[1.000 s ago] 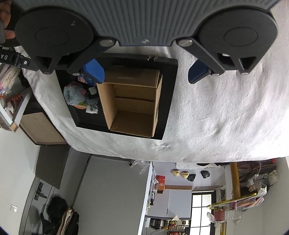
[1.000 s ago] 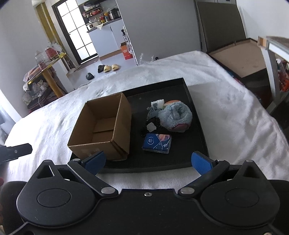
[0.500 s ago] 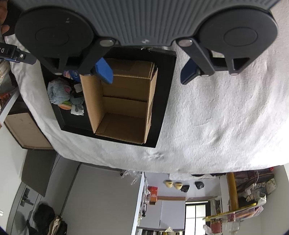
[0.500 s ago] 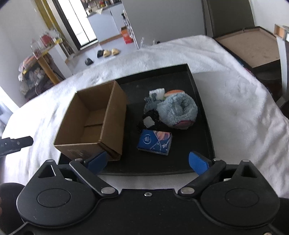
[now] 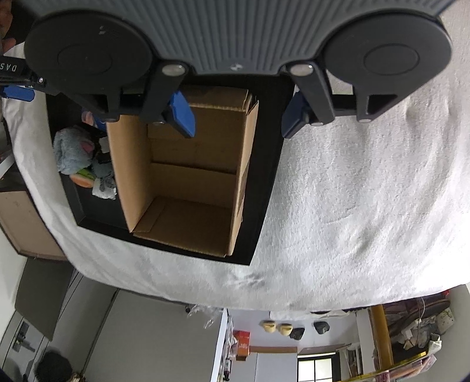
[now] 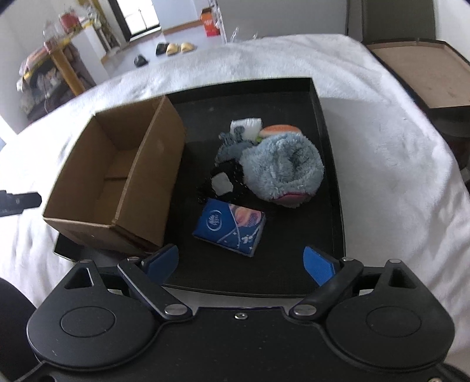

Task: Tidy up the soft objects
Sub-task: 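Move the right gripper down toward the blue tissue pack while the left gripper grips the box wall, then close the right gripper on the blue tissue pack and lift it, then carry the tissue pack over the box and open the right gripper, then lower the right gripper onto the grey fluffy plush and close it, then lift the grey plush over the box and release it inside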

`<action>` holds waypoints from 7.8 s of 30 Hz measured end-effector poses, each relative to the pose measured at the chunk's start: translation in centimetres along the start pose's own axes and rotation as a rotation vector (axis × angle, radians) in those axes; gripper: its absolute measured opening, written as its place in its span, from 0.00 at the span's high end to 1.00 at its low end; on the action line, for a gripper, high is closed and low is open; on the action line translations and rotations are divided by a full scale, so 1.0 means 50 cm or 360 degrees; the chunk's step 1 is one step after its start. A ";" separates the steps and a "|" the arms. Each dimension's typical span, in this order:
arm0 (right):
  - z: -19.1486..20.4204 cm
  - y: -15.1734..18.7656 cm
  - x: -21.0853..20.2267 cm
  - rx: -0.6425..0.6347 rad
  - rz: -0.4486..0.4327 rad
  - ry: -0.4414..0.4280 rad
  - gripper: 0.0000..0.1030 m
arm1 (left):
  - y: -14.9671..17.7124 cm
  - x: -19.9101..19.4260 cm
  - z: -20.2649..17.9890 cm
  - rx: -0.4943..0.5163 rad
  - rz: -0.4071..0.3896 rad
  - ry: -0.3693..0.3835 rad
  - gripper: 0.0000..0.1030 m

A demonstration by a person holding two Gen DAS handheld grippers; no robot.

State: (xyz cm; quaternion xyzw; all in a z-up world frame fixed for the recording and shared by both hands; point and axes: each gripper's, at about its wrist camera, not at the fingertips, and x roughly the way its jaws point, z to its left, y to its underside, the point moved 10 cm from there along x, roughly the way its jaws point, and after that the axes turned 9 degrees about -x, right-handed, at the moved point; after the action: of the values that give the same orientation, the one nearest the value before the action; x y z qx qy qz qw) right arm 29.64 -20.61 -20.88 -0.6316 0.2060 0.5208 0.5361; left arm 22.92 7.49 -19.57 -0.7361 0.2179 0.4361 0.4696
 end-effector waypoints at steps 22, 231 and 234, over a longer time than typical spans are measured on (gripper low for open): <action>-0.009 -0.008 0.172 -0.0282 0.0240 0.0020 0.11 | -0.038 0.160 0.008 0.0059 0.0331 -0.0166 0.91; 0.200 -0.225 -0.054 -0.0704 -0.0418 0.0156 0.59 | -0.050 0.072 0.006 0.0151 0.0039 -0.0102 0.19; 0.226 -0.230 -0.052 -0.0786 -0.0417 0.0164 0.59 | -0.050 0.076 0.007 0.0148 0.0040 -0.0108 0.19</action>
State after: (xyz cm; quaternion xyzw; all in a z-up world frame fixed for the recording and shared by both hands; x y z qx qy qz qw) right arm 33.16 -7.38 -11.94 -0.7900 0.0165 0.4485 0.4177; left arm 26.58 9.29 -21.57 -0.6955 0.2312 0.4560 0.5049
